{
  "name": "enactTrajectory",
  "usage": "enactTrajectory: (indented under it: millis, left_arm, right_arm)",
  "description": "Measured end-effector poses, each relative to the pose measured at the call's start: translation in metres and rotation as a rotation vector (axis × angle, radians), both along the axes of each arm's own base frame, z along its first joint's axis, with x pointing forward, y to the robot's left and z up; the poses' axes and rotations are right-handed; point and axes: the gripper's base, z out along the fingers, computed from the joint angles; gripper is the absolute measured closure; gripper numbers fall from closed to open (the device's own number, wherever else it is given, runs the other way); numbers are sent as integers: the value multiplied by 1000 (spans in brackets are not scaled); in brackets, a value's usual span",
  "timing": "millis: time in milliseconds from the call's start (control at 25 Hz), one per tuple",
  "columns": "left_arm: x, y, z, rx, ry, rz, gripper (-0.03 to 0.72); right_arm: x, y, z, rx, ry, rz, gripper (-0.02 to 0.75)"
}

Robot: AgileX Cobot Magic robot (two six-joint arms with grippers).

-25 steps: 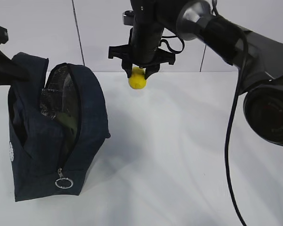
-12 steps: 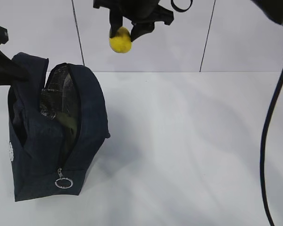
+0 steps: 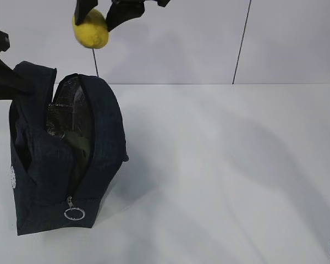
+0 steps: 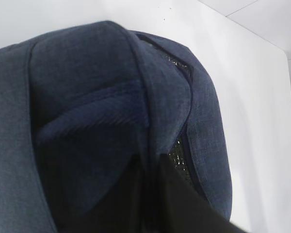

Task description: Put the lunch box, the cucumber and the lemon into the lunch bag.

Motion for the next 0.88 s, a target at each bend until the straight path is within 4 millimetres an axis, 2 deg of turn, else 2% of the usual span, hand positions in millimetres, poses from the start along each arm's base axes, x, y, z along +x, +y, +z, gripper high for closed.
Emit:
enactTrajectory:
  millis: [240, 440, 880]
  left_arm:
    - [0, 0, 0, 0, 0, 0, 667]
    - [0, 0, 0, 0, 0, 0, 667]
    - [0, 0, 0, 0, 0, 0, 667]
  right_arm:
    - [-29, 22, -26, -80, 98, 84, 360]
    - [-40, 32, -46, -133, 153, 130, 360]
    - [-41, 33, -49, -143, 151, 162, 360]
